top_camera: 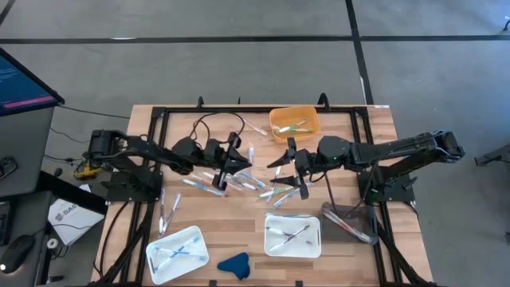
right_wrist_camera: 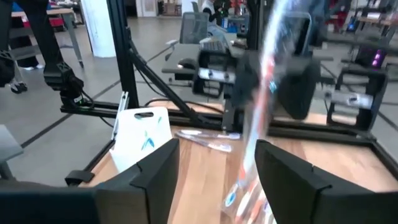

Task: Pick & Place Toothbrushes
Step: Put the orange toothbrush into the black bin

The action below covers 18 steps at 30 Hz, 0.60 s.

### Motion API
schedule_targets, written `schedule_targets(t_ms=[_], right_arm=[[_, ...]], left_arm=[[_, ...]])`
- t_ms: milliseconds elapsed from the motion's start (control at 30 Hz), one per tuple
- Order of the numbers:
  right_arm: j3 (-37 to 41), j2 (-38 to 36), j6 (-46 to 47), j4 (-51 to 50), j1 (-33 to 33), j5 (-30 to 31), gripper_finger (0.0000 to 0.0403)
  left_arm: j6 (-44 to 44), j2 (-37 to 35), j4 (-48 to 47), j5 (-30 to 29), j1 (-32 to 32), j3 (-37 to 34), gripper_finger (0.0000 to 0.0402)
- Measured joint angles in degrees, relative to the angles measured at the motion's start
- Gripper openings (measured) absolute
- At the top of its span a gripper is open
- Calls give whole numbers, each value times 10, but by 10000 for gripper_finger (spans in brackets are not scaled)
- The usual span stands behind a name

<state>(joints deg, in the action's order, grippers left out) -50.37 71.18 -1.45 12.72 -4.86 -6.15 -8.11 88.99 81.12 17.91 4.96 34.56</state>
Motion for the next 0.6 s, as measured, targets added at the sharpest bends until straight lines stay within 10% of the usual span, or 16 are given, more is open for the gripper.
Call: schedule_targets(t_ms=[600], right_arm=[[0, 14, -19, 28, 1, 2, 204]], left_arm=[[19, 19, -13, 51, -22, 76, 6]])
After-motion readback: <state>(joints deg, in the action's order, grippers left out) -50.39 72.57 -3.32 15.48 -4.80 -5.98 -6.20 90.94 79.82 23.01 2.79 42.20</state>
